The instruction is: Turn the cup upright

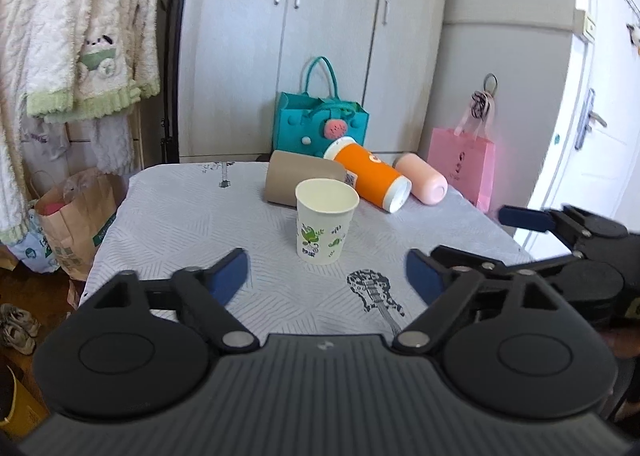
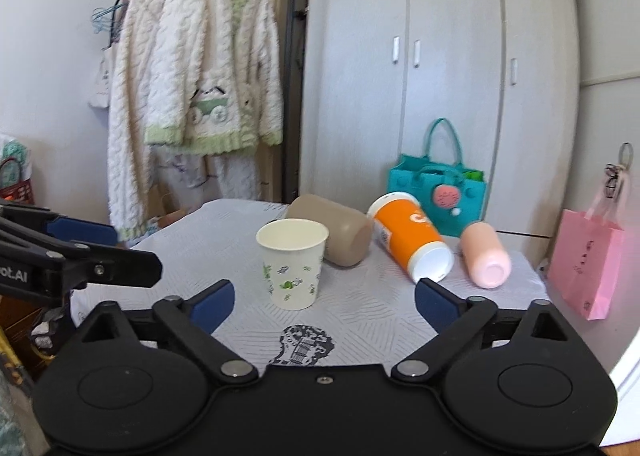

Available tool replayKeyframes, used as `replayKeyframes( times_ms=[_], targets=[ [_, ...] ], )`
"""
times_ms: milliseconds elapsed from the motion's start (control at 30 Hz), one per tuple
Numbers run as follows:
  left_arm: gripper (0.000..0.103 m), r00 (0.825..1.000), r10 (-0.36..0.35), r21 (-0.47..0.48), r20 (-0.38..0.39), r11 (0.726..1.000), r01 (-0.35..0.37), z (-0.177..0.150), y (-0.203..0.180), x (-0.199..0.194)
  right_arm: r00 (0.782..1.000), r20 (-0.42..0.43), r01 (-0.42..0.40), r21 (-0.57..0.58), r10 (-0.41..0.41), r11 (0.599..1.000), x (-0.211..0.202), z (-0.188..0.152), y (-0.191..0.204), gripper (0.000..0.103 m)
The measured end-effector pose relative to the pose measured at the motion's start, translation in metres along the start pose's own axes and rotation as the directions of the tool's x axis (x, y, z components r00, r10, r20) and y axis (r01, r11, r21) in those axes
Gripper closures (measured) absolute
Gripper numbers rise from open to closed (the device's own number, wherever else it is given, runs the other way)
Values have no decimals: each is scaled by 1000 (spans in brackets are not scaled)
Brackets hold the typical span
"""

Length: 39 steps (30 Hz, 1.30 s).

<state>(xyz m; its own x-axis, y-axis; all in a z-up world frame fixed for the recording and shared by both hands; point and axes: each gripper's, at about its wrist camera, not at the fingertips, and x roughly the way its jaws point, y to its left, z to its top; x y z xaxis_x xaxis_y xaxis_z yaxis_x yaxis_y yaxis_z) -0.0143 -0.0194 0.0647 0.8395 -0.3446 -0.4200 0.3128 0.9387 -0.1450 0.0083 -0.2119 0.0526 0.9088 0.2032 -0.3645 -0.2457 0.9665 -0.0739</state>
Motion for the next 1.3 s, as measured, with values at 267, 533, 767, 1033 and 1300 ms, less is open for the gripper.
replayKeyframes(
  times_ms=[267,533,767,1033,1300],
  targets=[
    [0,998,61,-33,12,998,-60,-3,9,4,999,13,32,37,-33,999,-9,-4,1,0],
    [0,989,151,-45,-2,988,-151,-10,3,7,998,-1,70,21,-70,997,-12,-8,9,0],
    [0,986,164,-29,18,986,-164,-18,4,7,991,-10,135,67,-135,989,-13,-13,5,0],
    [0,990,141,-11,12,990,-141,-18,9,15,983,-15,184,116,-184,976,-6,-23,7,0],
    [0,985,170,6,14,985,-170,-27,14,22,975,-2,220,159,-223,962,1,-29,1,0]
  ],
)
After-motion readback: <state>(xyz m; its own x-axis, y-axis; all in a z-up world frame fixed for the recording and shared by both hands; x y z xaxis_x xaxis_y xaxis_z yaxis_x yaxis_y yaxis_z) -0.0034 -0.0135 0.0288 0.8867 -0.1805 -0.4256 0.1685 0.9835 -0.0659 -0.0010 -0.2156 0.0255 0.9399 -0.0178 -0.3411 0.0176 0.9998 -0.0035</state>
